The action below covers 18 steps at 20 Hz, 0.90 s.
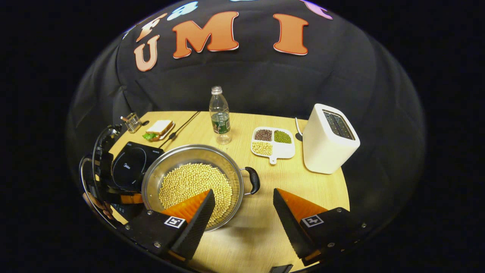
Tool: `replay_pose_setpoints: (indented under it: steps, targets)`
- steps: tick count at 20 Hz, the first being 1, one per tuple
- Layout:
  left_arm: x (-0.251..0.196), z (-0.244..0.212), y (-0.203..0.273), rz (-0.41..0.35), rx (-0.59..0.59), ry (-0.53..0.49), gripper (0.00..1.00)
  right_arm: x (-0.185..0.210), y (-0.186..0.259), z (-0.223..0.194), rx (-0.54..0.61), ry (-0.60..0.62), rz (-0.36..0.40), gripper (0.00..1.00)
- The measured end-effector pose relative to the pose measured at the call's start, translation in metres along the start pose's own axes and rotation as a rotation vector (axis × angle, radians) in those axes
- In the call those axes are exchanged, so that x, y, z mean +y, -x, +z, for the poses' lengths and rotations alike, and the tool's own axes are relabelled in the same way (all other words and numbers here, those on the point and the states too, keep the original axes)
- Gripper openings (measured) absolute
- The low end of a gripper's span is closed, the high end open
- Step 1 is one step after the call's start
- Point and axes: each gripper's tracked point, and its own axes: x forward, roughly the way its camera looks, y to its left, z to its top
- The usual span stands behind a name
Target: First push the handle of the pot to place it horizontally, then grasp the pot with both hands and set it on the induction cooktop.
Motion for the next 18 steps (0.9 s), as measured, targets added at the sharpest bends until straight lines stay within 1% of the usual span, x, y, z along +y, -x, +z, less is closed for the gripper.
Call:
replay_pose_setpoints:
  steps: [4,5,7,10,14,16,18]
  targets:
    - [-0.004,0.015,-0.008,0.0,-0.024,-0.078,0.08,-0.003,-0.05,-0.012,0.097,0.019,-0.033,0.96]
    - [-0.005,0.019,-0.009,0.003,-0.029,-0.104,0.08,-0.005,-0.058,-0.021,0.135,0.016,-0.032,0.96]
    - [-0.007,0.027,-0.011,0.008,-0.044,-0.146,0.08,-0.013,-0.075,-0.03,0.187,0.012,-0.053,0.95]
    - [-0.008,0.041,-0.021,0.017,-0.066,-0.209,0.08,-0.024,-0.094,-0.037,0.222,0.008,-0.086,0.96]
    - [-0.018,0.056,-0.03,0.005,-0.099,-0.288,0.07,-0.034,-0.103,-0.04,0.248,-0.034,-0.099,0.95]
    - [-0.024,0.061,-0.034,-0.005,-0.109,-0.312,0.1,-0.041,-0.104,-0.039,0.248,-0.056,-0.105,0.92]
    - [-0.029,0.065,-0.036,-0.023,-0.123,-0.323,0.07,-0.046,-0.104,-0.039,0.252,-0.069,-0.117,0.89]
